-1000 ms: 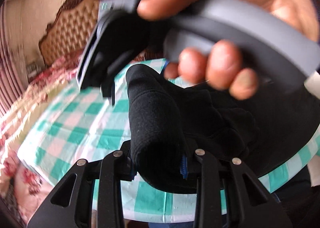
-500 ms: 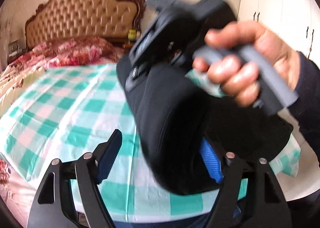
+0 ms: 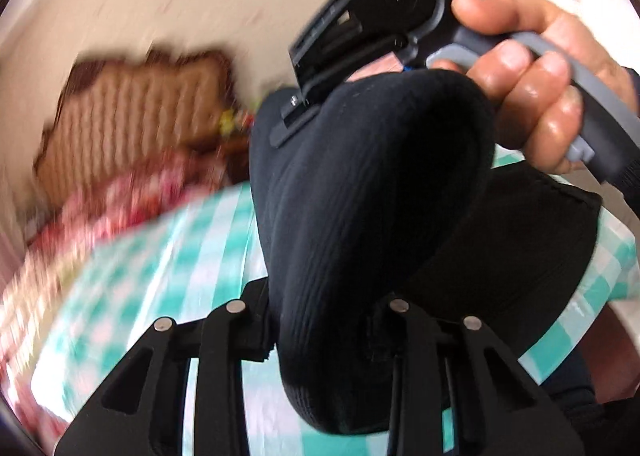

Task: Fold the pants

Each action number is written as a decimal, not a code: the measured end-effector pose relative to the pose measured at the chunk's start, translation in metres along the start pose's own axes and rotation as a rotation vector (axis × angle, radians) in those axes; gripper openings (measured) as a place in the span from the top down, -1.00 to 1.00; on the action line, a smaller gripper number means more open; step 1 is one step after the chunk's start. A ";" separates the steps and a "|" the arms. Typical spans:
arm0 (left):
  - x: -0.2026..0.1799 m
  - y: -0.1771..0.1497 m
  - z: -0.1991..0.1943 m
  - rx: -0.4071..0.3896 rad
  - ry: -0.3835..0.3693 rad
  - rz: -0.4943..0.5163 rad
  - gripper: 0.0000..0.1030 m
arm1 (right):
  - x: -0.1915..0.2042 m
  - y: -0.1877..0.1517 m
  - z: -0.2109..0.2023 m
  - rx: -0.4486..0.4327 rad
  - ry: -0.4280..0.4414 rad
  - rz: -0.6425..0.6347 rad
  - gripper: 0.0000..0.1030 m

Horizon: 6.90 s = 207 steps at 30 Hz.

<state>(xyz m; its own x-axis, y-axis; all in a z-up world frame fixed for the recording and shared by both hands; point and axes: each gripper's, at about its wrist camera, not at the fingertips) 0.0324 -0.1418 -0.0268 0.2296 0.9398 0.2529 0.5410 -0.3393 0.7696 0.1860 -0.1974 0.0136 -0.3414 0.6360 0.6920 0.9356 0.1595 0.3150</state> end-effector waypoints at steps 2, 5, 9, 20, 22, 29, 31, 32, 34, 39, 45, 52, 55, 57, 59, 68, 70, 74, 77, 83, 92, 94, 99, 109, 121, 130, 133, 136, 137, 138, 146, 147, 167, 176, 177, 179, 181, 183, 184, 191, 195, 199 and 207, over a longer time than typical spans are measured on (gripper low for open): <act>-0.036 0.019 -0.009 -0.065 -0.005 0.104 0.40 | -0.024 -0.015 -0.048 -0.069 0.019 0.019 0.51; -0.094 0.033 -0.009 -0.127 -0.038 0.251 0.40 | -0.063 -0.039 -0.095 -0.133 0.015 0.057 0.50; -0.177 0.026 0.012 -0.167 -0.051 0.431 0.39 | -0.148 -0.076 -0.127 -0.146 -0.025 0.197 0.49; -0.268 -0.043 0.065 -0.260 0.122 0.858 -0.35 | -0.225 -0.120 -0.116 -0.106 -0.118 0.248 -0.19; -0.263 -0.046 0.063 -0.259 0.131 0.868 -0.35 | -0.209 -0.125 -0.123 -0.136 -0.220 0.205 -0.54; -0.272 -0.045 0.065 -0.210 0.108 0.876 0.33 | -0.189 -0.130 -0.096 -0.080 -0.440 0.126 0.09; -0.269 -0.039 0.067 -0.212 0.110 0.867 0.37 | -0.188 -0.126 -0.103 -0.099 -0.405 0.138 0.38; -0.268 -0.035 0.067 -0.221 0.122 0.867 0.39 | -0.186 -0.126 -0.110 -0.109 -0.390 0.133 0.43; -0.267 -0.028 0.063 -0.250 0.146 0.864 0.40 | -0.178 -0.122 -0.128 -0.132 -0.359 0.101 0.51; -0.265 -0.001 0.050 -0.274 0.156 0.824 0.41 | -0.159 -0.107 -0.161 -0.167 -0.391 0.053 0.52; -0.286 0.008 0.051 -0.297 0.158 0.844 0.41 | -0.163 -0.107 -0.184 -0.183 -0.431 0.051 0.52; -0.316 -0.010 0.072 -0.285 0.142 0.904 0.41 | -0.205 -0.120 -0.180 -0.158 -0.498 0.085 0.52; -0.317 -0.012 0.095 -0.263 0.117 0.922 0.35 | -0.228 -0.130 -0.165 -0.144 -0.615 0.102 0.43; -0.321 -0.016 0.092 -0.283 0.115 0.931 0.11 | -0.234 -0.138 -0.158 -0.175 -0.648 0.098 0.32; -0.317 -0.009 0.088 -0.319 0.088 0.920 -0.28 | -0.230 -0.144 -0.158 -0.201 -0.669 0.088 0.30; -0.201 0.046 0.051 -0.172 -0.382 0.423 0.11 | -0.208 -0.162 -0.168 -0.292 -0.782 0.114 0.24; -0.182 0.051 0.070 -0.059 -0.476 0.311 0.48 | -0.195 -0.169 -0.181 -0.353 -0.811 0.141 0.04; -0.171 0.036 0.098 0.125 -0.628 0.214 0.60 | -0.149 -0.188 -0.200 -0.508 -0.797 0.106 -0.37; -0.174 0.029 0.099 0.117 -0.650 0.246 0.59 | -0.117 -0.198 -0.191 -0.574 -0.891 0.065 -0.71; -0.142 0.058 0.094 0.107 -0.705 0.035 0.54 | -0.134 -0.207 -0.138 -0.515 -0.970 0.138 -0.71; -0.165 0.171 0.178 0.165 -0.591 0.136 0.38 | -0.180 -0.215 -0.121 -0.419 -0.902 0.342 -0.75; -0.183 0.185 0.201 0.243 -0.603 0.174 0.72 | -0.182 -0.219 -0.119 -0.427 -0.907 0.339 -0.75; -0.221 0.191 0.255 0.364 -0.575 0.195 0.90 | -0.177 -0.223 -0.114 -0.434 -0.928 0.343 -0.75; -0.218 0.184 0.266 0.394 -0.606 0.117 0.91 | -0.180 -0.225 -0.114 -0.446 -0.911 0.343 -0.76; -0.215 0.156 0.237 0.398 -0.616 0.128 0.85 | -0.179 -0.223 -0.113 -0.442 -0.920 0.347 -0.77; -0.127 0.102 0.146 0.273 -0.522 -0.016 0.51 | -0.180 -0.222 -0.113 -0.444 -0.925 0.350 -0.77; -0.125 0.068 0.116 0.254 -0.523 0.021 0.51 | -0.180 -0.221 -0.113 -0.444 -0.933 0.353 -0.77; -0.144 0.032 0.118 0.308 -0.473 0.088 0.51 | -0.178 -0.221 -0.112 -0.441 -0.944 0.352 -0.78; -0.146 0.029 0.114 0.281 -0.452 0.101 0.51 | -0.177 -0.221 -0.112 -0.442 -0.950 0.350 -0.78; -0.150 0.029 0.108 0.256 -0.423 0.132 0.51 | -0.175 -0.222 -0.113 -0.450 -0.956 0.350 -0.78; -0.140 0.027 0.112 0.269 -0.480 0.070 0.50 | -0.127 -0.209 -0.123 -0.549 -1.047 0.238 -0.78; -0.139 0.026 0.112 0.268 -0.485 0.066 0.50 | -0.131 -0.207 -0.121 -0.531 -1.056 0.247 -0.78; -0.105 0.055 0.079 0.157 -0.406 -0.029 -0.96 | -0.169 -0.218 -0.105 -0.434 -1.046 0.368 -0.78; -0.099 0.055 0.083 0.203 -0.452 -0.054 -0.96 | -0.148 -0.236 -0.115 -0.456 -1.031 0.383 -0.78; -0.100 0.055 0.082 0.206 -0.467 -0.050 -0.96 | -0.142 -0.237 -0.117 -0.460 -1.047 0.379 -0.78; -0.102 0.055 0.082 0.215 -0.479 -0.041 -0.96 | -0.132 -0.240 -0.120 -0.466 -1.091 0.369 -0.78; -0.104 0.053 0.078 0.217 -0.483 -0.031 -0.96 | -0.124 -0.245 -0.125 -0.474 -1.118 0.372 -0.78; -0.105 0.054 0.074 0.219 -0.489 -0.026 -0.96 | -0.119 -0.250 -0.132 -0.475 -1.123 0.389 -0.78; -0.105 0.055 0.072 0.221 -0.492 -0.025 -0.96 | -0.116 -0.253 -0.135 -0.477 -1.121 0.395 -0.78; -0.102 0.060 0.054 0.219 -0.533 -0.032 -0.96 | -0.089 -0.267 -0.149 -0.508 -1.112 0.375 -0.78; -0.099 0.062 0.049 0.210 -0.540 -0.044 -0.96 | -0.082 -0.267 -0.151 -0.516 -1.106 0.363 -0.78; -0.094 0.063 0.050 0.217 -0.556 -0.067 -0.96 | -0.080 -0.266 -0.150 -0.515 -1.097 0.361 -0.78; -0.093 0.062 0.053 0.225 -0.555 -0.068 -0.96 | -0.081 -0.264 -0.149 -0.511 -1.096 0.360 -0.78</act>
<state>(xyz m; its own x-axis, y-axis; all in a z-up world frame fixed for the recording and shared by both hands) 0.0874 -0.2527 -0.0343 0.5435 0.8193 -0.1828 0.7132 -0.3359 0.6153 -0.0464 -0.4039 -0.0289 0.4074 0.9126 -0.0328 0.7346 -0.3062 0.6054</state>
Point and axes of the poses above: each gripper's, at about its wrist camera, not at the fingertips, and z roughly the way its jaws point, x to its left, y to its top, and after that the axes turned 7 degrees about x, right-handed
